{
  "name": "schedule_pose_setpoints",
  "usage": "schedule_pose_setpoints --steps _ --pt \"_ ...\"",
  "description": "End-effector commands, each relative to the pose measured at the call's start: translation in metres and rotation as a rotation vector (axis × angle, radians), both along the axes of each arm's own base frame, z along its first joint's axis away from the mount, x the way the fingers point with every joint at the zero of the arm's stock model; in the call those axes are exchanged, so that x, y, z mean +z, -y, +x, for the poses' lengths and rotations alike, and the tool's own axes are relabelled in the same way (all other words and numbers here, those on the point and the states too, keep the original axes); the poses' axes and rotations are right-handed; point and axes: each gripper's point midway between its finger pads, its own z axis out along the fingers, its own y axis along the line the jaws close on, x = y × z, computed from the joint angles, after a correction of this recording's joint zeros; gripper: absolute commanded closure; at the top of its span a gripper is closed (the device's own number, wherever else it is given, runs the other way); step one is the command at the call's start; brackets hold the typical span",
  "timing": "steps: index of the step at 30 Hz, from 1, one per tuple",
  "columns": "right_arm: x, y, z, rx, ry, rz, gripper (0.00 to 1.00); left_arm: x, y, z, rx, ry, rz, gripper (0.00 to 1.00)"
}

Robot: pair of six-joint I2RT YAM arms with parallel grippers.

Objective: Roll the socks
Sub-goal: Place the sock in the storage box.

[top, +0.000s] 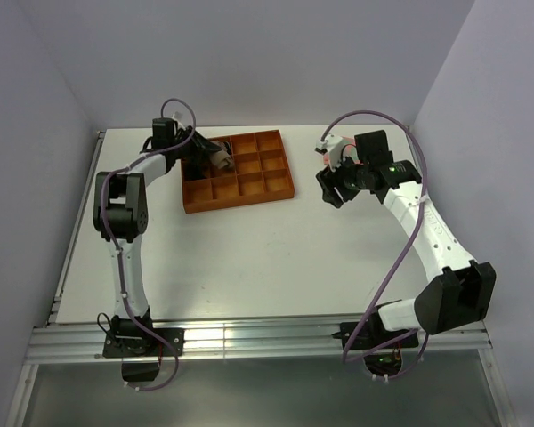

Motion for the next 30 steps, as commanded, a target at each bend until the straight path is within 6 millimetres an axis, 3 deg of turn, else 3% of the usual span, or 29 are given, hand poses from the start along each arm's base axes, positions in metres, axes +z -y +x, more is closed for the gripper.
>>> schedule_pose_setpoints --steps 1,3,5,7,9,11,16,20,22,23,25,26,30 --pt "0.001 0.001 0.013 0.015 0.042 0.008 0.35 0.013 0.013 -0.004 -0.103 0.027 -0.045 1.00" --pt "-0.001 0.005 0.015 0.009 0.038 0.005 0.36 0.008 0.016 -0.013 -0.114 0.003 -0.084 1.00" --pt "-0.004 0.005 0.015 0.011 0.028 0.013 0.36 0.020 0.018 -0.018 -0.130 0.039 -0.105 1.00" --pt "-0.005 0.006 0.015 0.012 0.025 0.016 0.36 0.019 0.019 -0.026 -0.139 0.034 -0.120 1.00" --pt "-0.006 0.007 0.014 0.014 0.022 0.017 0.36 0.015 0.020 -0.030 -0.152 0.002 -0.113 1.00" --pt "-0.006 0.008 0.013 0.013 0.022 0.014 0.36 -0.002 0.017 -0.035 -0.151 -0.058 -0.087 1.00" --pt "-0.008 0.007 0.011 0.019 0.017 0.017 0.36 -0.029 0.008 -0.031 -0.114 -0.131 0.023 1.00" --pt "-0.010 0.008 0.011 0.016 0.022 0.017 0.36 -0.034 0.007 -0.022 -0.057 -0.155 0.123 1.00" --pt "-0.011 0.008 0.009 0.016 0.018 0.018 0.36 -0.048 0.005 -0.022 -0.027 -0.195 0.181 1.00" --pt "-0.011 0.008 0.009 0.014 0.019 0.018 0.36 -0.043 0.007 -0.015 -0.021 -0.182 0.191 1.00" --pt "-0.011 0.010 0.007 0.012 0.025 0.013 0.36 -0.059 0.009 -0.019 -0.025 -0.229 0.244 1.00" --pt "-0.010 0.010 0.007 0.013 0.032 0.012 0.36 -0.055 0.005 -0.011 0.003 -0.213 0.287 1.00" --pt "-0.013 0.011 0.004 0.010 0.031 0.009 0.36 -0.072 0.011 -0.018 0.009 -0.254 0.400 1.00"
